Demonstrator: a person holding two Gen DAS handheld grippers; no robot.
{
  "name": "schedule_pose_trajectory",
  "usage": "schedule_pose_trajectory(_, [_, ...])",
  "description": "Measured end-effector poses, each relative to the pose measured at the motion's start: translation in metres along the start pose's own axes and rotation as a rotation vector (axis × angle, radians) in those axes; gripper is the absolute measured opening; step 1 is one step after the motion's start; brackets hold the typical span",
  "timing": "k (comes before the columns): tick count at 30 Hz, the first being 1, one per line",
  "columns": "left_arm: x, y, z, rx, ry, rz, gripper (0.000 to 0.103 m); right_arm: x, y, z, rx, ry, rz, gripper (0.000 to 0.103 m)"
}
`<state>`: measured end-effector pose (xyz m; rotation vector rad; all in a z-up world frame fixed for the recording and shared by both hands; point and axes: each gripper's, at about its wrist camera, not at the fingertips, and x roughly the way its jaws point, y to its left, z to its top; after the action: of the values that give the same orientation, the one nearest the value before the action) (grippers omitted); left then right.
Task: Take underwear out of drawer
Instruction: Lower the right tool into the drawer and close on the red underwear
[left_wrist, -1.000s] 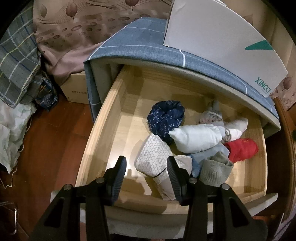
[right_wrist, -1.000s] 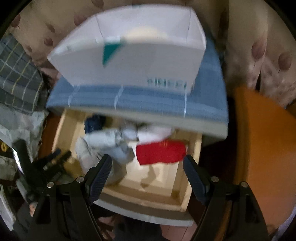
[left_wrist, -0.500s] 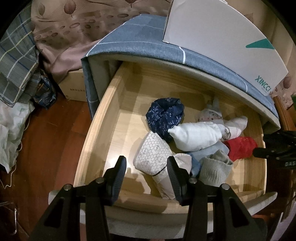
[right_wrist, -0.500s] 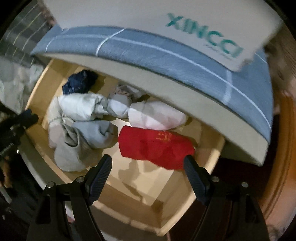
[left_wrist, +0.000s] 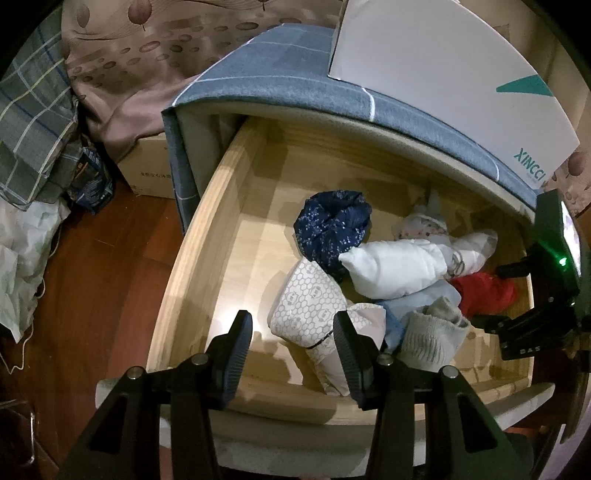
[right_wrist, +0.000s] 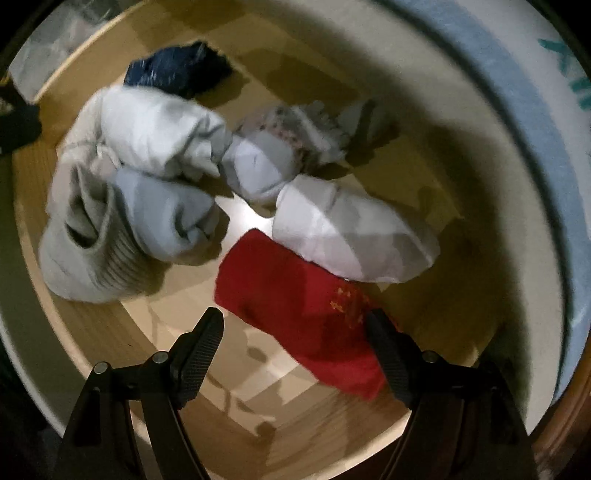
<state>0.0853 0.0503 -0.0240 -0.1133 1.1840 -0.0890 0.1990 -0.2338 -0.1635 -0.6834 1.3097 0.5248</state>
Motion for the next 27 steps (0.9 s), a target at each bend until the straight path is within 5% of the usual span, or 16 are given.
schedule_pose_trajectory(6, [-0.001,0.001,0.000,-0.006,0.001,-0.002,0.046,0.019,0.006,0.000,-0.028,0.019,-0.036,0.078])
schedule_pose_trajectory(11, [0.000,0.002,0.000,-0.011,0.002,-0.007,0.046,0.021,0.003,-0.009,0.073,-0.001,0.003,0.073])
schedule_pose_trajectory(27, [0.001,0.001,0.002,-0.016,-0.007,-0.009,0.046,0.029,-0.024,-0.045,0.670,0.141,0.228,0.071])
